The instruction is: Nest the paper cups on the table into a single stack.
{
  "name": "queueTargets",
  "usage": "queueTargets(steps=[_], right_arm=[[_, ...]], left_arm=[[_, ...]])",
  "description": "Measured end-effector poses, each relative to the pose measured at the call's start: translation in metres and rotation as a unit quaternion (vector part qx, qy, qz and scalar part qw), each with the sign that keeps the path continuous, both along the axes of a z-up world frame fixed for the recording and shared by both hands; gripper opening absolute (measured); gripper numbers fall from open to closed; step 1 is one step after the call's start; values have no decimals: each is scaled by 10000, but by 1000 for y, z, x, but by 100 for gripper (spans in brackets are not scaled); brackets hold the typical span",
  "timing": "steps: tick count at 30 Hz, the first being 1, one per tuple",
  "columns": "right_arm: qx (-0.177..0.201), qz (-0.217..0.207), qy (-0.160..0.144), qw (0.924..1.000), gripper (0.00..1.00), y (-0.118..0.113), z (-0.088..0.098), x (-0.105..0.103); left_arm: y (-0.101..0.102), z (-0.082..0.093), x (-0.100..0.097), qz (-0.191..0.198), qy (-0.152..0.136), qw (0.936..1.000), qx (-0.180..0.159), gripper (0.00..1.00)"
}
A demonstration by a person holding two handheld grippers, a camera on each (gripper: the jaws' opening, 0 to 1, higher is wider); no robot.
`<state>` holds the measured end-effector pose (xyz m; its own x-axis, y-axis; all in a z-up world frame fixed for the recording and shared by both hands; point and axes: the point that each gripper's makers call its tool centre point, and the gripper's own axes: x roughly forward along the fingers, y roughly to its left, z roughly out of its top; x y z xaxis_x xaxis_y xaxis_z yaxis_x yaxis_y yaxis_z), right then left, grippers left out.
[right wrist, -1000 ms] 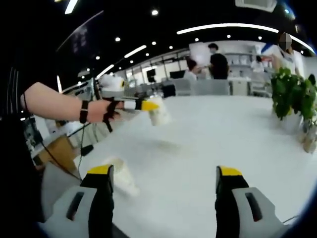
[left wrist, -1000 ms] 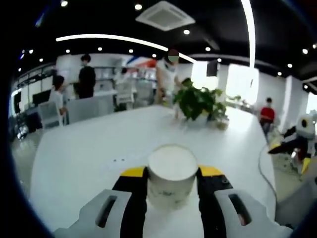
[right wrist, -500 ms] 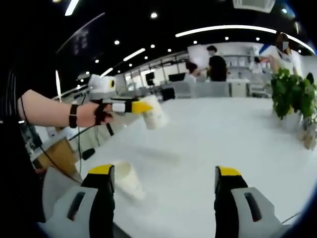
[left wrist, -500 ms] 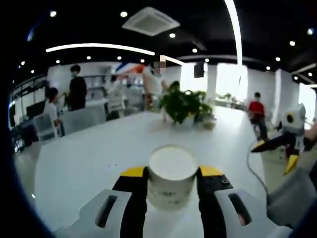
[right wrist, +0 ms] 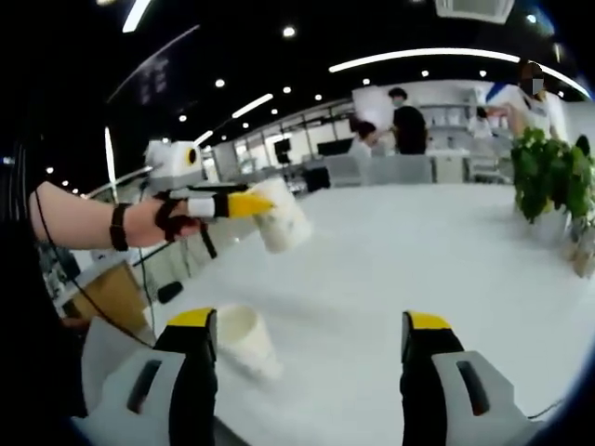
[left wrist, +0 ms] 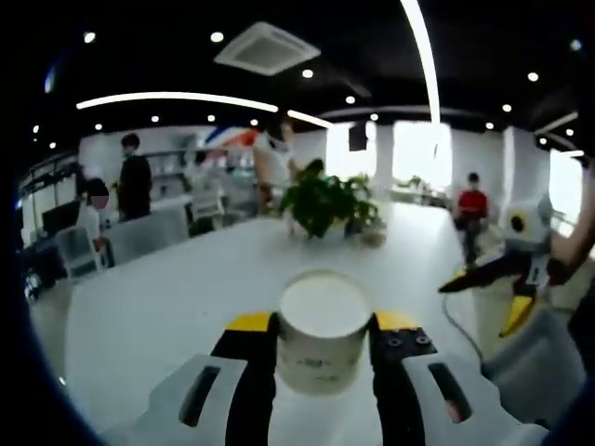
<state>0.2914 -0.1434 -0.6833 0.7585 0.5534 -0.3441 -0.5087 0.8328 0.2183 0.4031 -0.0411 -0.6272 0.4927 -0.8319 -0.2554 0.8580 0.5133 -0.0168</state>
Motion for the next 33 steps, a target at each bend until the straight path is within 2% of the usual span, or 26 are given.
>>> queueTargets(steps=[13,18,28,33], right_arm=[[225,22,-76,9997,78,8,9,3],[594,102,-186,9980,78,16,20,4],[820,139,-154,9964,77,23,24,10],[1248,119,-171,9920,74,28,33,16]], left_arm=[[9,7,-17,10,-119,9999,71,37],[11,13,-19,67,-116,9999,-13,37],[12,18,-15,94,-156,9998,-27,37],[8,19,-17,63,-157,9999,-15,37]])
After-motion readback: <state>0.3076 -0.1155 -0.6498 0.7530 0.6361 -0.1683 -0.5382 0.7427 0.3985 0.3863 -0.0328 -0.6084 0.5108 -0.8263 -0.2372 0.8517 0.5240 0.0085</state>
